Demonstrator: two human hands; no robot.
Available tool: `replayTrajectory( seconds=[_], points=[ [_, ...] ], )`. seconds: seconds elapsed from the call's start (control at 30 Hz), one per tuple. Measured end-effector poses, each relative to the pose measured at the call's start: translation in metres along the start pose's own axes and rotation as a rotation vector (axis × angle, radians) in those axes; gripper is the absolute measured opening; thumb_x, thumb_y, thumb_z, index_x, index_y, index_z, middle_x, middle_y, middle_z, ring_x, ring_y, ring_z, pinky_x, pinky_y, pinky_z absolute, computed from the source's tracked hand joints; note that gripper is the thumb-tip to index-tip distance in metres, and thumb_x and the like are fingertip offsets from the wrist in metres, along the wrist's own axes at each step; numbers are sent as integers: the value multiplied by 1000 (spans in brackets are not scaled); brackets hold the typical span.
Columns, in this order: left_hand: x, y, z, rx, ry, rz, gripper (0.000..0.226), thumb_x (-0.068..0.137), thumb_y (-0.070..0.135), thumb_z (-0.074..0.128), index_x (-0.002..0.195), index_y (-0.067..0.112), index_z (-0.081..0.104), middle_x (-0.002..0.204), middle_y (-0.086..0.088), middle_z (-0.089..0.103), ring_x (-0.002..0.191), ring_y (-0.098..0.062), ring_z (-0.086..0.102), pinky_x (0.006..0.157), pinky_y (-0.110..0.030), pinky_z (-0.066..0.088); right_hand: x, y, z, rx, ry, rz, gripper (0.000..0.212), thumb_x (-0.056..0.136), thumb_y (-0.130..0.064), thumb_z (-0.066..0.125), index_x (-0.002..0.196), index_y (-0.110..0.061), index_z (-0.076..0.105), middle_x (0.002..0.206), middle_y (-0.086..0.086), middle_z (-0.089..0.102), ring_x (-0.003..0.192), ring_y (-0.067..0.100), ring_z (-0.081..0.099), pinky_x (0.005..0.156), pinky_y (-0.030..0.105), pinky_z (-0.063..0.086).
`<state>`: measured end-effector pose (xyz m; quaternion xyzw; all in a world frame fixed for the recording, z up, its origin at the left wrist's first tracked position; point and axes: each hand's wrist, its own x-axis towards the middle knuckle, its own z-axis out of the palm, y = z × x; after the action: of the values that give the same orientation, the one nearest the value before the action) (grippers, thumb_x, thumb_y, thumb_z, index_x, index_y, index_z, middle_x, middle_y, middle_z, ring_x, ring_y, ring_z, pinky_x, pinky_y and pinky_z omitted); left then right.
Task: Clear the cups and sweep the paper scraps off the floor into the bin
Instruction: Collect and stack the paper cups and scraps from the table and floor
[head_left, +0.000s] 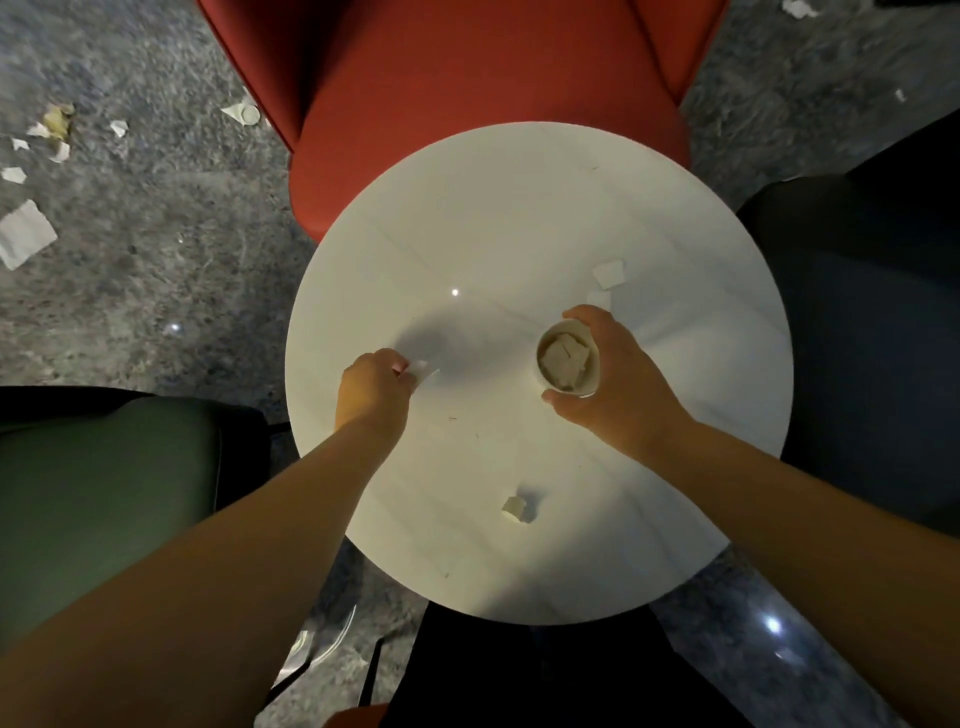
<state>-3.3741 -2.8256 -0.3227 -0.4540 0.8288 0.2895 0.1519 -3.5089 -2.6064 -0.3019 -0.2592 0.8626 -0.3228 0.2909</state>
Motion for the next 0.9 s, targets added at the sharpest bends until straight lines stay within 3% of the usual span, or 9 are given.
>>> replayTrajectory(
  seconds=[0.07, 0.13, 0.3, 0.47, 0.6, 0.8, 0.9],
  points=[
    [-9, 13, -2, -106, 12, 24, 40, 93, 47, 62, 82, 8, 65, 74, -2, 61, 66, -18, 52, 54, -19, 37, 0, -1, -2, -9, -13, -2, 76, 63, -39, 83, 122, -41, 35, 118, -9, 49, 104, 5, 50, 83, 11, 44],
    [-23, 36, -6, -246, 41, 59, 34, 92, 48, 62, 82, 16, 65, 76, 5, 63, 69, -11, 55, 58, -12, 39, -1, -1, -4, -28, -23, 4, 76, 63, -40, 83, 121, -43, 34, 117, -9, 49, 102, 4, 49, 77, 5, 37],
    [-67, 100, -4, -484, 114, 234, 6, 90, 24, 70, 88, 24, 64, 81, 12, 62, 73, -1, 58, 64, -2, 41, -7, 2, -14, -54, -23, 15, 77, 63, -39, 84, 122, -39, 35, 114, -10, 49, 100, 5, 49, 70, 3, 34],
    [-87, 127, 6, -481, 90, 366, 17, 88, 13, 71, 105, 18, 72, 95, 7, 63, 74, -2, 58, 70, -4, 45, -14, 6, -25, -82, -8, 31, 79, 66, -41, 84, 128, -32, 37, 118, -6, 51, 95, 6, 50, 65, -1, 32],
    [-78, 106, 8, -434, 141, 270, 17, 93, 14, 64, 108, 23, 68, 103, 7, 60, 80, 1, 57, 70, -2, 42, -24, 14, -37, 13, -25, 42, 82, 68, -37, 84, 133, -36, 34, 126, -7, 47, 105, 5, 46, 72, 1, 33],
    [-84, 40, 33, -61, -244, 266, 19, 82, 22, 78, 98, 25, 68, 99, 5, 63, 77, 2, 55, 68, -3, 38, -38, 20, -46, 54, -35, 17, 81, 70, -29, 83, 135, -32, 35, 125, -4, 46, 106, 4, 44, 76, 3, 33],
    [-102, 23, 53, 48, -320, 269, 32, 77, 33, 81, 105, 28, 65, 104, 8, 57, 90, -7, 56, 82, -19, 45, -44, 24, -48, 50, -36, 4, 80, 70, -29, 82, 135, -31, 36, 126, -4, 47, 107, 5, 44, 76, 4, 34]
  ],
)
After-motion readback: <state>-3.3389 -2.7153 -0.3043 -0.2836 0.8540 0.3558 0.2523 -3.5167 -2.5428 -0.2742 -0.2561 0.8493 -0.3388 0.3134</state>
